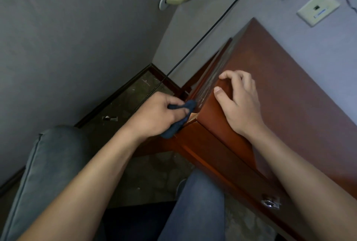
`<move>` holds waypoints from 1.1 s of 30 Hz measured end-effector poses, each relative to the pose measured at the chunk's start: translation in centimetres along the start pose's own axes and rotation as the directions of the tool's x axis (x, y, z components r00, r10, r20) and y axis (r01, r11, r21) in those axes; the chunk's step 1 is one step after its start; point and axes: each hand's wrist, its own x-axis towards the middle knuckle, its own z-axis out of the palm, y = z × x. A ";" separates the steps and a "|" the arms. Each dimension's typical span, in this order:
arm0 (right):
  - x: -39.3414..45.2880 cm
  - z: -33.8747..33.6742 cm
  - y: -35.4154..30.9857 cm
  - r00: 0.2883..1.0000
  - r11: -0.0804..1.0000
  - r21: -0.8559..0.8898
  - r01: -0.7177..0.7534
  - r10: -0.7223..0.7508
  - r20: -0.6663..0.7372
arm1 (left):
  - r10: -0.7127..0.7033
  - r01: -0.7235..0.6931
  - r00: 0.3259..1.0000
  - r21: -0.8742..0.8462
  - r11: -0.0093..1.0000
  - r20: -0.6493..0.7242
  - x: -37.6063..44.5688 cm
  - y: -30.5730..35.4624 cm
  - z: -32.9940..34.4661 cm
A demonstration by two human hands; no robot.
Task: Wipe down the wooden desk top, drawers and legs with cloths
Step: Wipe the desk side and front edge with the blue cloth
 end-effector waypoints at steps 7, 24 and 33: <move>0.0 -0.1 0.1 1.000 1.000 0.004 -0.004 0.004 -0.005 | -0.160 0.145 0.987 0.372 0.917 0.010 2.5 0.0 -0.2; 0.1 0.0 0.0 1.000 0.999 -0.034 0.023 -0.023 -0.003 | 0.067 -0.065 0.996 -0.041 0.997 0.056 2.6 1.6 -0.4; 8.4 -0.3 3.2 0.915 0.916 -0.126 -0.382 0.394 0.088 | 0.061 -0.060 0.998 -0.024 0.998 0.012 3.6 0.8 0.3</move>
